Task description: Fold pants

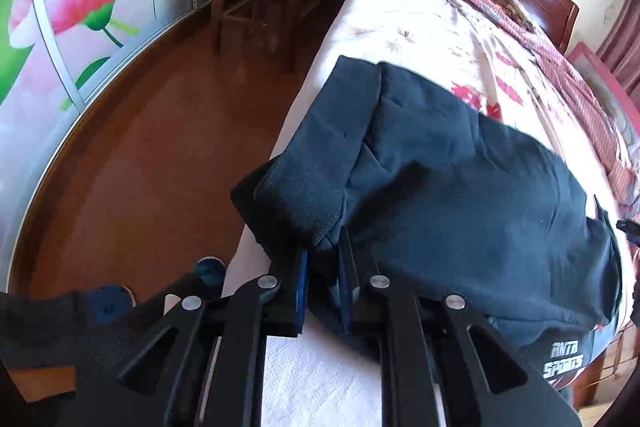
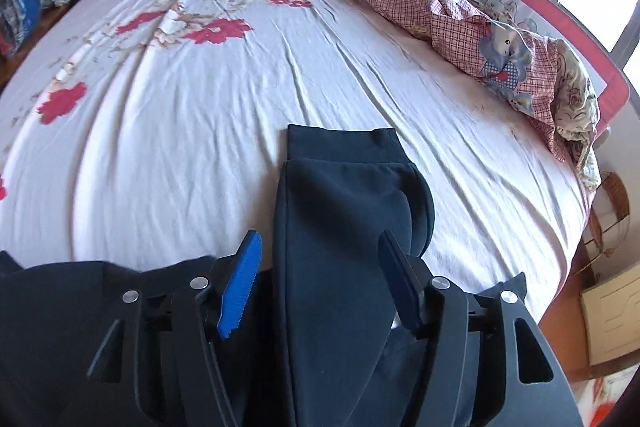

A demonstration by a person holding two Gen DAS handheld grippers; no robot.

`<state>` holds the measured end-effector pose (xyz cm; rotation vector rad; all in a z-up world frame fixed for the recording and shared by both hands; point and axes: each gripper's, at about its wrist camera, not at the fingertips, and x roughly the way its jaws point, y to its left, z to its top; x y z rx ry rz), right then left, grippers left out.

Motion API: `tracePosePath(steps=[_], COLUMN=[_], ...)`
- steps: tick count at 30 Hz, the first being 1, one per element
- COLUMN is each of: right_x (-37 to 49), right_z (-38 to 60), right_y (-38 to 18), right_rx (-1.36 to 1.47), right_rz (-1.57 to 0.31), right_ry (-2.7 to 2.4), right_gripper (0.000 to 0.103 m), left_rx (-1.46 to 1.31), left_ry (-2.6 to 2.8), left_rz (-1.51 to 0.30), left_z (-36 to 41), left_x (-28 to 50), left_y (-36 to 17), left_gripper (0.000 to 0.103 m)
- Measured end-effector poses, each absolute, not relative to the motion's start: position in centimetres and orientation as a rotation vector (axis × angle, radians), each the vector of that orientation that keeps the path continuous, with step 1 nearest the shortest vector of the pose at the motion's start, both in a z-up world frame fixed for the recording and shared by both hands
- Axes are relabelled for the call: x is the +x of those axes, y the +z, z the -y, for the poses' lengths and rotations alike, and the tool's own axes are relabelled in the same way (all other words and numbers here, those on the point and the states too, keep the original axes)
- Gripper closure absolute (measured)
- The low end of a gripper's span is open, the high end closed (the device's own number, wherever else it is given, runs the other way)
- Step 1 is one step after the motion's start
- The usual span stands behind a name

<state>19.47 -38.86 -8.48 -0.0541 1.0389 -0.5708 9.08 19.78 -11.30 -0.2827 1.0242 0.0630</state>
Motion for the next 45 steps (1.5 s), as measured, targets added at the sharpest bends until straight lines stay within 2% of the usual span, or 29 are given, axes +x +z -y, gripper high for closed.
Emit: tracePosePath(steps=[5,7,9,11,14,15,16,19,21,25,27,34,42,45], right_x=[22.7,23.3,23.5,23.3,23.1,22.9,22.6,21.4,20.0,15.4,12.8,3.2,-4.2,-7.2], right_z=[39.3,38.7,38.4,39.3,40.3,40.4,40.8,41.9,43.4,47.1,48.2,51.3,54.1,56.1], right_y=[-12.2,-13.3,-13.5,-13.2,-12.9,-12.7,-12.3,-10.2,-8.7,-5.5,-4.1,-1.4,-2.7,-6.1], right_rx=[-0.092,-0.154,-0.21,-0.144,-0.1,-0.096,-0.078,0.026,0.162,0.446,0.531,0.798,0.998,1.13], right_rz=[-1.172,-1.196,-1.186,-1.191,-1.215,-1.215,-1.213,-1.158,-1.113,-0.988,-0.925,-0.723,-0.559,-0.513], right_ry=[-0.587,-0.592,-0.65,-0.653,-0.638,-0.631,-0.616,-0.562,-0.522,-0.463,-0.459,-0.45,-0.403,-0.389], right_gripper=[0.043,0.043,0.028,0.03,0.072,0.084,0.09,0.095,0.096,0.096,0.096,0.096,0.096,0.096], left_rx=[-0.276,-0.235,-0.209,-0.191,-0.171,-0.156,-0.144,-0.108,-0.072,-0.024,-0.007,0.091,0.129,0.145], left_ry=[0.055,0.061,0.058,0.062,0.061,0.069,0.078,0.09,0.095,0.088,0.075,-0.012,-0.145,-0.175], left_rz=[-1.024,-1.025,-1.026,-1.03,-1.027,-1.022,-1.01,-0.953,-0.92,-0.859,-0.831,-0.747,-0.728,-0.731], left_z=[-19.8,-19.6,-19.6,-19.6,-19.7,-19.7,-19.7,-19.8,-19.8,-19.8,-19.7,-17.0,-12.2,-10.8], left_x=[9.7,9.7,9.9,10.1,10.2,10.1,10.0,9.4,9.2,9.0,8.9,8.8,9.0,9.0], left_y=[-10.2,-10.1,-10.0,-9.9,-9.5,-9.2,-8.8,-7.3,-6.3,-4.1,-3.2,0.0,1.8,2.2], left_gripper=[0.089,0.084,0.083,0.08,0.076,0.07,0.063,0.057,0.052,0.052,0.051,0.041,0.039,0.039])
